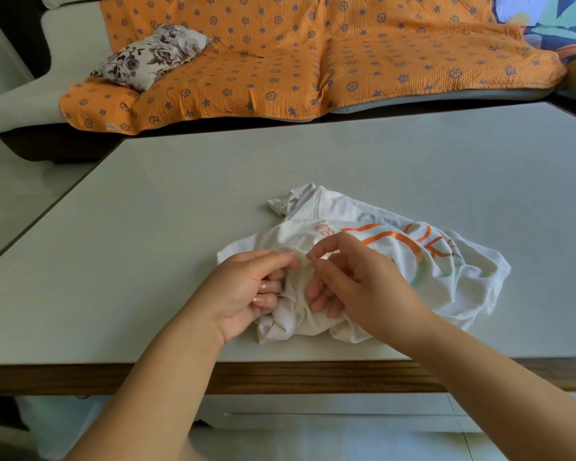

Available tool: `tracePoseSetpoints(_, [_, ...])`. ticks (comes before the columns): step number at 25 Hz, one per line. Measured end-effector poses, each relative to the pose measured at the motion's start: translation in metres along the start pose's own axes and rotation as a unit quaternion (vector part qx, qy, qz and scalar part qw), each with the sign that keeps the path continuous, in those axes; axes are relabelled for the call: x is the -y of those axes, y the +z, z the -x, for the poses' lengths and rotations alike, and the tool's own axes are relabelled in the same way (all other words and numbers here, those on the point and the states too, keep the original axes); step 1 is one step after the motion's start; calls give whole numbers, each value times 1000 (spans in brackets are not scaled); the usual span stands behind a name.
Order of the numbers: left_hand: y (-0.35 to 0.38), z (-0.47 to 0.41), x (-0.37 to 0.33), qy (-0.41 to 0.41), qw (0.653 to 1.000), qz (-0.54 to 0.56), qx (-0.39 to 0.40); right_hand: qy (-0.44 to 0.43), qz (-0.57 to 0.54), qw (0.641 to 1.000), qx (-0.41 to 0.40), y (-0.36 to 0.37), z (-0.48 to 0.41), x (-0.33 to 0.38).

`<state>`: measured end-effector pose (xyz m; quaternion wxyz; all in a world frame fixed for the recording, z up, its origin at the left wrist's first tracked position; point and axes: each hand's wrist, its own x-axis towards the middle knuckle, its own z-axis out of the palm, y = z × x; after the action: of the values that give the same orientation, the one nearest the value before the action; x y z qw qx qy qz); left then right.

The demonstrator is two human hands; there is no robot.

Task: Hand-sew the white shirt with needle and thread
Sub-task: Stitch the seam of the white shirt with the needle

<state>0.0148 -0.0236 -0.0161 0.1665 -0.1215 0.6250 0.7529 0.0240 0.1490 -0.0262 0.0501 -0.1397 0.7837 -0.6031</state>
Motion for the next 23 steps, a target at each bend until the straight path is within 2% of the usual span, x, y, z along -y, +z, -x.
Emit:
tracePoseSetpoints(3, [5,3,4,29,993,-115,4,13,-67,997,-45,5,-1,1])
tracePoseSetpoints(5, [5,5,4,34,991,-132,7,33,-108,991,-66,3,-4,1])
tracePoseSetpoints(15, [6,1,7,3,996,-85,15,108,-258,956,-92,-5,-6,1])
tracePoseSetpoints(20, [9,-5,12,52,993,-95,-51,116,-279,950,-74,-7,-5,0])
tracePoseSetpoints(23, [11,-6,15,74,993,-69,-57,114,-280,950,-80,-7,-5,-2])
